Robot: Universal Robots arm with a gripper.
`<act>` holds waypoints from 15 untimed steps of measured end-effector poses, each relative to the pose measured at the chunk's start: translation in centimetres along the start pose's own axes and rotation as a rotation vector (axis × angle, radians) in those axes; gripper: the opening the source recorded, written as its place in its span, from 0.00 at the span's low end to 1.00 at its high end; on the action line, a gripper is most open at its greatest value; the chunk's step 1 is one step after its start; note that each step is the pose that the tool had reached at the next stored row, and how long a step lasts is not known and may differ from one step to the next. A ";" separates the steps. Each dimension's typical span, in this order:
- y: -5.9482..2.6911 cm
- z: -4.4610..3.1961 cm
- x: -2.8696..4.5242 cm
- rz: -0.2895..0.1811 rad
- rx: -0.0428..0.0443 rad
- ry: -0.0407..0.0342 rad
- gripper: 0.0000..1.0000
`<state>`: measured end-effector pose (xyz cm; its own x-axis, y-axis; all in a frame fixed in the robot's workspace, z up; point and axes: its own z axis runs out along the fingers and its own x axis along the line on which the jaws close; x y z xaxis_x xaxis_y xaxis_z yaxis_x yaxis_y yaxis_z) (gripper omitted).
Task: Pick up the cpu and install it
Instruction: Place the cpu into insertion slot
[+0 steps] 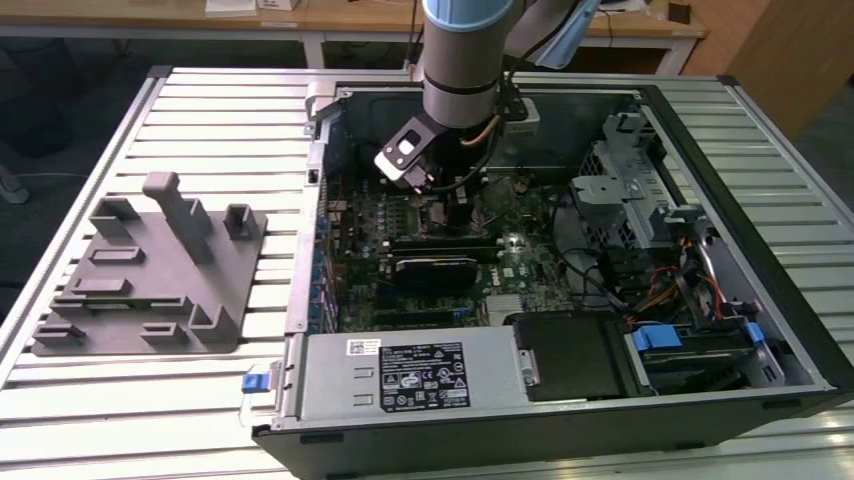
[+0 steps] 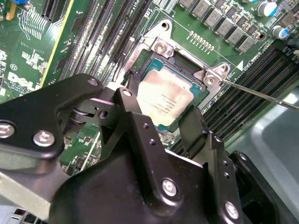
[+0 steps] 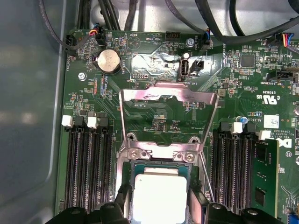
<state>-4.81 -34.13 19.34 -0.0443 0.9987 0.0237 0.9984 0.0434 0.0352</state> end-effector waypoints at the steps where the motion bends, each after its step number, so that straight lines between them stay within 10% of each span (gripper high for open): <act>1: 0.00 -0.02 0.00 0.000 0.0001 -0.0001 0.61; 15: 0.05 -1.38 0.03 0.000 0.0000 0.0000 0.61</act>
<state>-4.81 -34.13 20.72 -0.0441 0.9987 0.0238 0.9984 0.0433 0.0352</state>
